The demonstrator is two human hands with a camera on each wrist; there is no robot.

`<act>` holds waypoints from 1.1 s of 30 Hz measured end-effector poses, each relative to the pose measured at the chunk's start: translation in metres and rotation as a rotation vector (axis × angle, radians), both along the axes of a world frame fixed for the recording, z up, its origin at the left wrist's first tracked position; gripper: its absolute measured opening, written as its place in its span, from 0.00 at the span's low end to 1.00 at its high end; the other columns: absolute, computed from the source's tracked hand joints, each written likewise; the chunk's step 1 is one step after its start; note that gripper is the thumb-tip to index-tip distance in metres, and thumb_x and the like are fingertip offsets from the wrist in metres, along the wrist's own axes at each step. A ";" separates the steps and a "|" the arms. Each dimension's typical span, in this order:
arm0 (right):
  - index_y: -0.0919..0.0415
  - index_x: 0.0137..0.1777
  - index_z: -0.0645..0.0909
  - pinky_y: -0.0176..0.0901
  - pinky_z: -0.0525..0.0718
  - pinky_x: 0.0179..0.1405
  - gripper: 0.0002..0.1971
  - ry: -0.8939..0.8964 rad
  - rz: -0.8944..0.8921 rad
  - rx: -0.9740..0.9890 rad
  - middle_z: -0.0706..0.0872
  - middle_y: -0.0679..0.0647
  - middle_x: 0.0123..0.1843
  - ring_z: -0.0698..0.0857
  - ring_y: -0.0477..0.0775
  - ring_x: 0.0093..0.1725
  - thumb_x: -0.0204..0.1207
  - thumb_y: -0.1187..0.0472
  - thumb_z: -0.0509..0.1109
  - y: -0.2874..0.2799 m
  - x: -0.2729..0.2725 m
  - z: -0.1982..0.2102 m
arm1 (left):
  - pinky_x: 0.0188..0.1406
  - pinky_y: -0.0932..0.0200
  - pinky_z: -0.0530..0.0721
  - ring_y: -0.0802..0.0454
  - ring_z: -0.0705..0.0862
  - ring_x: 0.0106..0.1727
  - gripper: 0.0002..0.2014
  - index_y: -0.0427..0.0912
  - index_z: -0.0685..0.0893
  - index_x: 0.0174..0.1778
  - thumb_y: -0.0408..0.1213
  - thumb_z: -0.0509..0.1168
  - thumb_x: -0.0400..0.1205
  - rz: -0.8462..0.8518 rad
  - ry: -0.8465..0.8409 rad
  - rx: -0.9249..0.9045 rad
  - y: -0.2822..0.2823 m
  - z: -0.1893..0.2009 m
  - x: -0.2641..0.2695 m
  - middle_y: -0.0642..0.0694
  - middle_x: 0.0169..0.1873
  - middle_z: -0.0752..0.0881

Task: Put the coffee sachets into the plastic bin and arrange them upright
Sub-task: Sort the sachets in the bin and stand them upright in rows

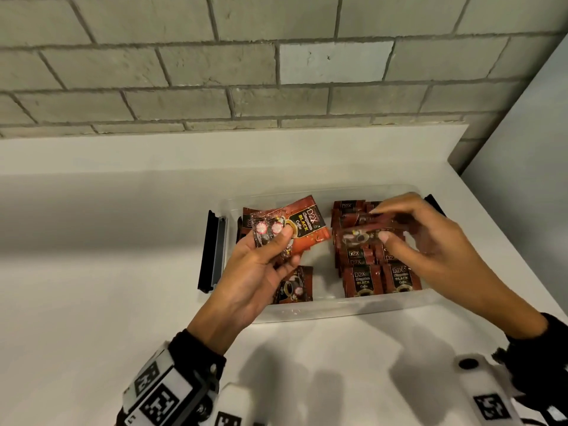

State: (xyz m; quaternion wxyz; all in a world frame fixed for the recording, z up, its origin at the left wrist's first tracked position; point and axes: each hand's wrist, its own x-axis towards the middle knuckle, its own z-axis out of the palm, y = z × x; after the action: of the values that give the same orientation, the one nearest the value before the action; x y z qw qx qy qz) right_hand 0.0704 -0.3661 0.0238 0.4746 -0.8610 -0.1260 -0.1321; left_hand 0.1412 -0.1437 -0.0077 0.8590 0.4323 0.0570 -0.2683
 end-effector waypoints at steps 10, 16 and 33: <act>0.44 0.69 0.71 0.48 0.89 0.52 0.24 0.483 -0.016 0.217 0.79 0.47 0.66 0.87 0.50 0.56 0.79 0.69 0.67 0.015 0.020 0.003 | 0.49 0.55 0.88 0.48 0.88 0.55 0.23 0.41 0.78 0.62 0.30 0.69 0.70 -0.101 -0.150 0.063 -0.012 -0.003 -0.009 0.45 0.51 0.90; 0.31 0.69 0.70 0.40 0.87 0.54 0.30 0.485 0.062 0.176 0.79 0.42 0.65 0.86 0.43 0.58 0.79 0.69 0.67 0.021 0.027 0.004 | 0.58 0.45 0.85 0.50 0.87 0.58 0.21 0.47 0.74 0.66 0.39 0.65 0.76 -0.195 -0.231 0.149 -0.015 0.001 -0.016 0.48 0.56 0.89; 0.46 0.62 0.75 0.41 0.87 0.54 0.18 0.410 0.016 0.166 0.85 0.49 0.57 0.87 0.42 0.55 0.77 0.66 0.69 0.028 0.036 0.013 | 0.52 0.41 0.87 0.39 0.83 0.65 0.20 0.40 0.74 0.68 0.41 0.60 0.80 -0.170 -0.047 -0.017 -0.013 0.011 -0.011 0.35 0.64 0.83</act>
State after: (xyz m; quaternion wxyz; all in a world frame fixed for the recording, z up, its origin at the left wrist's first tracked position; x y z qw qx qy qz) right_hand 0.1063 -0.3379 0.0369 0.5607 -0.8268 -0.0223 0.0393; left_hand 0.1300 -0.1562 0.0036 0.8378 0.4345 -0.0021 -0.3307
